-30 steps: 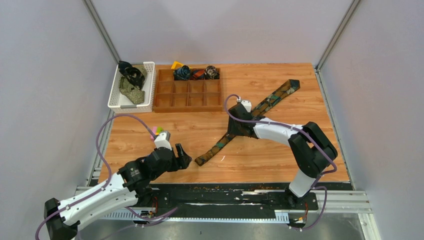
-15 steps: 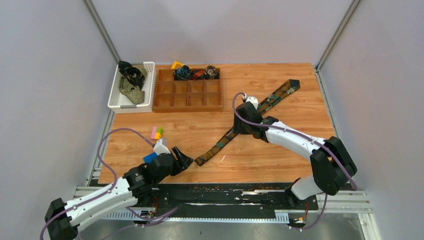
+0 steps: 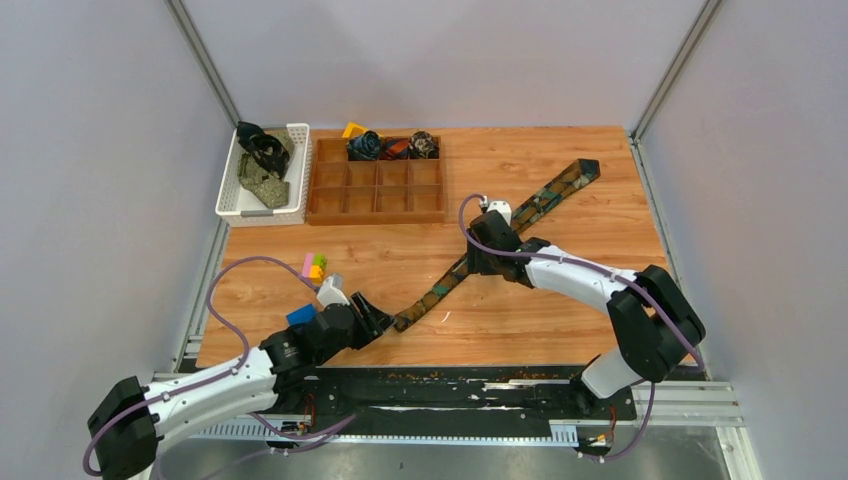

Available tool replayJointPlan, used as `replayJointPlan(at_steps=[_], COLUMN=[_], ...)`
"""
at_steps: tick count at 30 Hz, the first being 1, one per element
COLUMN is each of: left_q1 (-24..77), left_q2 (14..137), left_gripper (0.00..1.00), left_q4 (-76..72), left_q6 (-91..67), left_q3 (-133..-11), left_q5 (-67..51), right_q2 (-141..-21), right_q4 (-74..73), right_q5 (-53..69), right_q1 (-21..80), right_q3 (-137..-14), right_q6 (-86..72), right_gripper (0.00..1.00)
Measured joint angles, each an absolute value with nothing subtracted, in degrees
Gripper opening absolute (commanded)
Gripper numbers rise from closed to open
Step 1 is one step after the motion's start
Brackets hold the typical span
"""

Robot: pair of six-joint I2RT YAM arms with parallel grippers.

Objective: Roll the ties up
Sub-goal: Roll the tie at the center of the board.

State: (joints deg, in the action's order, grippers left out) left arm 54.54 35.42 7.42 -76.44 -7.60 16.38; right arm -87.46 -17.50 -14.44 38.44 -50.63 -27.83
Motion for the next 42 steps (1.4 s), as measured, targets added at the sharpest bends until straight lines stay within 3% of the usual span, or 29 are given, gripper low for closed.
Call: replayJointPlan(at_steps=[25,29,38,42], left_q1=[54.54,54.54,54.54,54.54], left_q2=[45.21,46.33,47.31,45.67], left_gripper=[0.41,0.33,0.01,0.0], left_q4=[-4.78,-6.28,-7.62,-7.14], left_q6=[-76.71,-76.86,-76.58,-75.92], left_q3=[-5.32,-4.36,-4.21,-3.92], left_q5=[14.59,14.63,15.07,15.68], right_q2=[-88.92,-88.99,-88.99,-88.71], right_q4=[-14.98,-14.76,-13.47,-12.49], right_q5=[-13.93,-13.93,-13.47,-13.02], right_q1=[38.44,38.44,38.44,38.44], right_q3=[-48.58,-48.58,-48.12,-46.94], right_q6=[-26.0,-25.87,-25.34,-24.71], right_gripper=[0.5,0.5,0.49,0.48])
